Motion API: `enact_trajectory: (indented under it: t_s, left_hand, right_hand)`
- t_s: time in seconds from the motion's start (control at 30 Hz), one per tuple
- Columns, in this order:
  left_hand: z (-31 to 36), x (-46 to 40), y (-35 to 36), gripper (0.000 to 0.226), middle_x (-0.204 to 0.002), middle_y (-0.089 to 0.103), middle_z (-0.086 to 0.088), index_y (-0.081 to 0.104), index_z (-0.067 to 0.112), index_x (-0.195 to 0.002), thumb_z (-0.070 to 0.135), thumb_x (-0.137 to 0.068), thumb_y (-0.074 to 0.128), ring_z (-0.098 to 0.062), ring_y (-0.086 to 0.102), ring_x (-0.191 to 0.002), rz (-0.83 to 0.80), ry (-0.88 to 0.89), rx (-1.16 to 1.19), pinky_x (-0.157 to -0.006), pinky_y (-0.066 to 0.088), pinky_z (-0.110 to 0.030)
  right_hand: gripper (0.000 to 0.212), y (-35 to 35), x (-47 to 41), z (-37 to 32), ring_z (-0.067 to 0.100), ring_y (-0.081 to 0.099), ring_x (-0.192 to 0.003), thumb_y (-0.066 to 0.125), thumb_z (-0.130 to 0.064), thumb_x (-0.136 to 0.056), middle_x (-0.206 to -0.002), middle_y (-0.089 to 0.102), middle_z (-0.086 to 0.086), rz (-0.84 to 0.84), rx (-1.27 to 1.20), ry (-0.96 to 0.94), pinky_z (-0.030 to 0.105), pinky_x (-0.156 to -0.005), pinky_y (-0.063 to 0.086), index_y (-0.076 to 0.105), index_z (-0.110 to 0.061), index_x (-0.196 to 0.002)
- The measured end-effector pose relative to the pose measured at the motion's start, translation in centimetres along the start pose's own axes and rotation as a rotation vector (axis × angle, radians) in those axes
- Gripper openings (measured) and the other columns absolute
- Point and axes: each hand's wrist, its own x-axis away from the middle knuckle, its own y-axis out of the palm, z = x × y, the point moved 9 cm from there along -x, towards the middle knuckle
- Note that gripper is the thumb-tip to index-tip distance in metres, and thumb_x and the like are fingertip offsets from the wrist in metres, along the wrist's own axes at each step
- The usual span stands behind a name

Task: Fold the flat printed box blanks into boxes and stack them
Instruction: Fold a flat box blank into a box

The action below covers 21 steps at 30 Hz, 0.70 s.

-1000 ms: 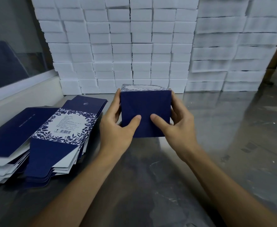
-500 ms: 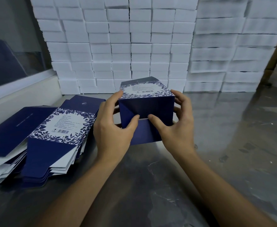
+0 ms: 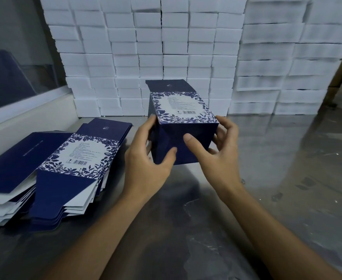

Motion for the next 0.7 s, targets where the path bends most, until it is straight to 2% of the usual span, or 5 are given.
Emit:
enact_trajectory:
  t_s: [0.17,0.3,0.53,0.6,0.7]
  left_hand:
    - [1.2,0.8,2.0,0.073,-0.154,0.04,-0.001,0.042,0.01,-0.146,0.006,-0.078,0.069,-0.009,0.034,-0.143,-0.181,0.123,-0.138,-0.116,0.033,-0.028]
    - [2.3,1.2,3.4,0.07,-0.154,0.039,0.002,0.043,0.01,-0.146,0.008,-0.079,0.066,-0.009,0.031,-0.145,-0.269,0.152,-0.118,-0.116,0.029,-0.022]
    - [1.7,0.5,1.6,0.048,-0.133,0.054,0.008,0.056,0.025,-0.129,0.024,-0.082,0.065,-0.004,0.049,-0.127,-0.066,0.033,-0.038,-0.104,0.038,-0.018]
    - [-0.2,0.1,0.7,0.055,-0.136,0.045,0.01,0.048,0.04,-0.127,0.044,-0.076,0.066,0.0,0.044,-0.126,0.036,-0.185,0.042,-0.102,0.037,-0.016]
    - [-4.2,1.1,1.2,0.088,-0.145,0.041,0.005,0.036,0.042,-0.135,0.063,-0.058,0.071,-0.015,0.045,-0.13,-0.025,-0.656,0.301,-0.107,0.04,-0.046]
  right_hand:
    - [0.088,0.4,0.6,1.2,-0.015,0.051,-0.115,0.086,-0.058,-0.054,-0.13,0.05,-0.014,-0.017,0.1,0.073,0.012,-0.097,0.047,0.04,-0.041,-0.127]
    - [0.081,-0.1,0.7,1.4,-0.035,0.034,-0.102,0.079,-0.072,-0.045,-0.125,0.034,-0.024,0.103,0.122,0.139,-0.009,-0.078,0.031,0.041,-0.05,-0.113]
    - [0.075,-1.2,0.8,3.1,0.011,0.062,-0.114,0.081,-0.065,-0.047,-0.133,0.046,-0.008,0.208,-0.134,0.375,0.039,-0.095,0.055,0.053,-0.043,-0.113]
    - [0.077,-0.7,1.0,3.7,0.015,0.067,-0.109,0.079,-0.064,-0.051,-0.128,0.059,-0.003,0.174,-0.283,0.469,0.041,-0.086,0.061,0.055,-0.034,-0.118]
    - [0.069,0.1,1.2,4.1,0.019,0.068,-0.109,0.074,-0.063,-0.056,-0.112,0.07,-0.007,0.119,-0.406,0.549,0.04,-0.077,0.063,0.06,-0.032,-0.116]
